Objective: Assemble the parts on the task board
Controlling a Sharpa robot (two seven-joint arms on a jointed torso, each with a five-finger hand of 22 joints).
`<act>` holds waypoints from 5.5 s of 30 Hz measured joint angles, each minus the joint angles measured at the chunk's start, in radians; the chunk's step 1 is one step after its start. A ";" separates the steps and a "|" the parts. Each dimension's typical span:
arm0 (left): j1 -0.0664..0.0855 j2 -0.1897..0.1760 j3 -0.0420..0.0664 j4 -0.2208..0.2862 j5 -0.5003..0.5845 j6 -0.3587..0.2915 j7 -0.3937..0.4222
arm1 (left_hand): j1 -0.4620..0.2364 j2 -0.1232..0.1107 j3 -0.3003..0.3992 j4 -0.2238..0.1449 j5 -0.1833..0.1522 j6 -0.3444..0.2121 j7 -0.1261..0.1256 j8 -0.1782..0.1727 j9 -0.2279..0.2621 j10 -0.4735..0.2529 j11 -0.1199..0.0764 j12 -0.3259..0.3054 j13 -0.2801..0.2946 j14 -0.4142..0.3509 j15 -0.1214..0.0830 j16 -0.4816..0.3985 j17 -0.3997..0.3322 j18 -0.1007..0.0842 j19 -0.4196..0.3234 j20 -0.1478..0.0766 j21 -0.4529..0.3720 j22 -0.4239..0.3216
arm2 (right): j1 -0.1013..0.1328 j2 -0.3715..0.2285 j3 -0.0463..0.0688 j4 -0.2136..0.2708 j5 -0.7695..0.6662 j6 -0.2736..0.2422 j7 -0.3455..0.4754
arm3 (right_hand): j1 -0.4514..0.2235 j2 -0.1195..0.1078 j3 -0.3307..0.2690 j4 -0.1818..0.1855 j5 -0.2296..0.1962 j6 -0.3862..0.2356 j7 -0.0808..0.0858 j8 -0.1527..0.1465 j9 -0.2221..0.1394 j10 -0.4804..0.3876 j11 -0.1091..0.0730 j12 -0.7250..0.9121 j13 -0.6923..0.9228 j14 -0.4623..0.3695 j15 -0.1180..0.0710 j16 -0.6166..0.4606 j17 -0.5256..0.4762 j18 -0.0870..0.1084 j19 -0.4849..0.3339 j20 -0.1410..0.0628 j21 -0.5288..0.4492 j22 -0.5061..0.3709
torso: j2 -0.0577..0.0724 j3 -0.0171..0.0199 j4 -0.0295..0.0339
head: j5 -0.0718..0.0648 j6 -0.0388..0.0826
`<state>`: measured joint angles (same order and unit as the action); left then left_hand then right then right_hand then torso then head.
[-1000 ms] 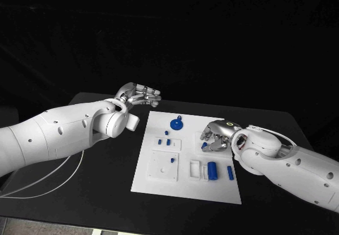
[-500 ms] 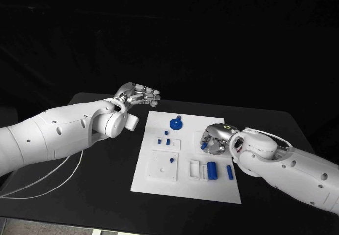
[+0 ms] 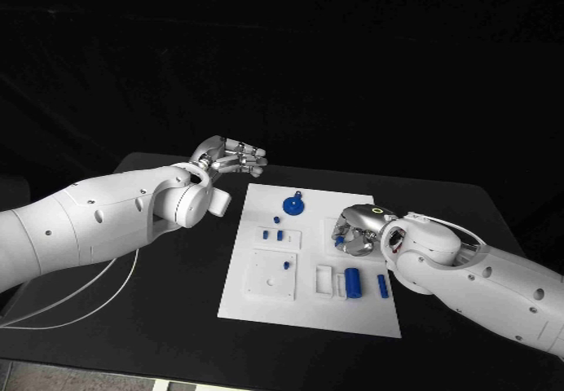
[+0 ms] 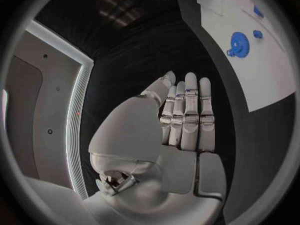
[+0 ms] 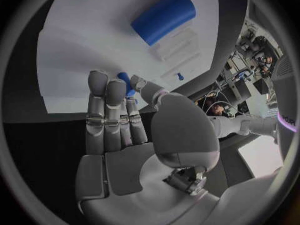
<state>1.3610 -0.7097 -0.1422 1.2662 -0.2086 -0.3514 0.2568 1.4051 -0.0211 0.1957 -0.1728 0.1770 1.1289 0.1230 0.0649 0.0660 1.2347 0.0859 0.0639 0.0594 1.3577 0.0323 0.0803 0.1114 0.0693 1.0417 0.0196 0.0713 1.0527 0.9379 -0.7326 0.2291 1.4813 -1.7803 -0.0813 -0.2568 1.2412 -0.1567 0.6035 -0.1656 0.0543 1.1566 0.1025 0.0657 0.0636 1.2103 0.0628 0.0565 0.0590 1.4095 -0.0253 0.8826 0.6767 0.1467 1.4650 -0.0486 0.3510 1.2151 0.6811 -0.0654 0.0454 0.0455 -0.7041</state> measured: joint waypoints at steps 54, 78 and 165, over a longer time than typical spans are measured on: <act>0.000 0.014 0.000 -0.011 0.000 0.000 -0.001 | 0.000 0.000 0.000 0.000 0.000 0.000 0.000 0.000 0.000 0.000 0.000 0.000 0.000 0.000 0.000 0.000 0.000 0.000 0.000 0.000 0.000 0.005 | -0.010 0.058 -0.017 0.193 0.013 -0.230 0.026 | 0.045 0.042 0.043 -0.031 -0.009 0.127 -0.034 0.000 0.007 0.111 -0.008 0.001 0.000 0.022 -0.046 -0.028 0.030 -0.061 0.002 -0.041 0.067 0.060 | 0.000 -0.0006 0.0008 | 0.051 0.000; 0.000 0.032 0.000 -0.017 0.001 0.005 -0.001 | 0.000 0.000 0.000 0.000 0.000 0.000 0.000 0.000 0.000 0.000 0.000 0.000 0.000 0.000 0.000 0.000 0.000 0.000 0.000 0.000 0.000 0.005 | -0.013 0.147 -0.149 0.152 -0.023 -0.197 0.057 | 0.045 0.042 0.043 -0.038 -0.013 0.126 -0.034 -0.004 0.007 0.111 -0.007 -0.002 0.000 0.023 -0.044 -0.032 0.034 -0.055 0.002 -0.040 0.067 0.060 | 0.000 0.0000 0.0003 | 0.080 -0.013; 0.000 0.031 0.000 -0.018 0.003 0.014 -0.006 | 0.000 0.000 0.000 0.007 0.000 -0.004 0.004 0.000 0.000 0.000 0.000 0.000 0.000 -0.004 0.004 0.000 0.000 0.000 0.000 0.000 0.000 -0.009 | -0.008 0.179 -0.184 0.139 -0.203 -0.133 -0.036 | 0.036 0.041 0.053 -0.055 -0.013 0.128 -0.032 -0.005 0.008 0.114 -0.004 0.001 0.002 0.023 -0.041 -0.041 0.049 -0.054 0.000 -0.042 0.079 0.080 | -0.001 -0.0006 -0.0004 | 0.079 -0.028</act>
<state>1.3610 -0.6786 -0.1424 1.2481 -0.2060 -0.3370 0.2513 1.4051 -0.0211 0.1959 -0.1661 0.1770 1.1252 0.1266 0.0649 0.0660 1.2346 0.0859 0.0639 0.0594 1.3541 0.0359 0.0803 0.1115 0.0693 1.0417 0.0196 0.0713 1.0441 0.9296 -0.5538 0.0454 1.6204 -1.9830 -0.2140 -0.2931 1.2770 -0.1160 0.6562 -0.2202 0.0416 1.2850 0.0709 0.0604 0.0718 1.3244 0.0588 0.0576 0.0609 1.4327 -0.0661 0.8421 0.7256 0.0928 1.4648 -0.0904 0.4296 1.2954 0.6805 -0.0660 0.0451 0.1243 -0.7318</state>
